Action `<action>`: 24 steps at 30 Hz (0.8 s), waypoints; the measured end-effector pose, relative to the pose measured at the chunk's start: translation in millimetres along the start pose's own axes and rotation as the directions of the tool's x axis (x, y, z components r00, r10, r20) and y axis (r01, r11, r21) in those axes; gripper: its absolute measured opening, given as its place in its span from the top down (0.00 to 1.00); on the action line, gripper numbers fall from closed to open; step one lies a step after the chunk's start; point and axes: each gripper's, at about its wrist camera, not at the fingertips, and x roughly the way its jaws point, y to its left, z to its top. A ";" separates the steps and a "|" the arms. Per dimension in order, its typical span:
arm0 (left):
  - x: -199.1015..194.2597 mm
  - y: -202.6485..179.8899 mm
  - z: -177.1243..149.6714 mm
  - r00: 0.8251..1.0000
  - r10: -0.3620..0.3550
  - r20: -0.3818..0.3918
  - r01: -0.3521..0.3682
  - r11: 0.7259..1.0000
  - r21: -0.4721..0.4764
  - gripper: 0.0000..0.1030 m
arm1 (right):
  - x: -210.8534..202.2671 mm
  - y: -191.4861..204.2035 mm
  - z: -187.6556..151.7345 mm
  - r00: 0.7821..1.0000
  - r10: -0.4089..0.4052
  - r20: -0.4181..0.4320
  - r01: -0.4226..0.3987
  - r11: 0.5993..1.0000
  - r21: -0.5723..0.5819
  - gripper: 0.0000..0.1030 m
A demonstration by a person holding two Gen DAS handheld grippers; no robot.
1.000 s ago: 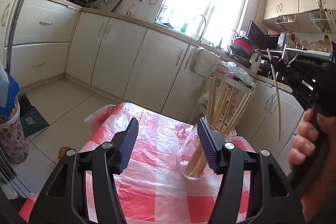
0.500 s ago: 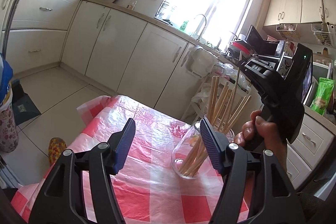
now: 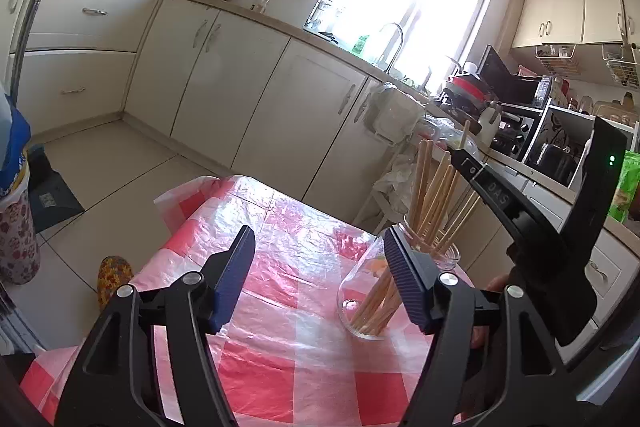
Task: Organize utensils
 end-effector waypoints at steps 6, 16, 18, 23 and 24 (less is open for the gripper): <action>1.7 -1.7 -1.0 1.000 0.007 -0.009 -0.007 1.000 0.005 0.35 | -14.1 0.1 -9.3 0.998 0.001 -0.055 -0.003 1.000 -0.023 0.95; 6.3 -0.6 -1.9 0.997 0.058 -0.044 -0.057 0.998 0.009 0.27 | -41.7 -9.3 -16.0 0.984 -0.012 -0.180 0.016 1.000 0.020 0.72; 5.3 -2.6 -2.8 0.995 0.075 -0.066 -0.074 0.997 0.028 0.25 | -55.3 -11.9 -15.9 0.978 -0.033 -0.208 0.041 0.999 0.031 0.68; -4.6 -14.3 -3.8 0.972 0.146 -0.184 -0.126 0.985 0.116 0.18 | -82.5 -20.0 -29.0 0.924 -0.110 -0.367 0.124 0.992 0.016 0.46; -9.0 -17.5 -3.5 0.965 0.159 -0.206 -0.132 0.981 0.139 0.17 | -88.0 -21.0 -33.4 0.908 -0.116 -0.401 0.131 0.991 0.009 0.46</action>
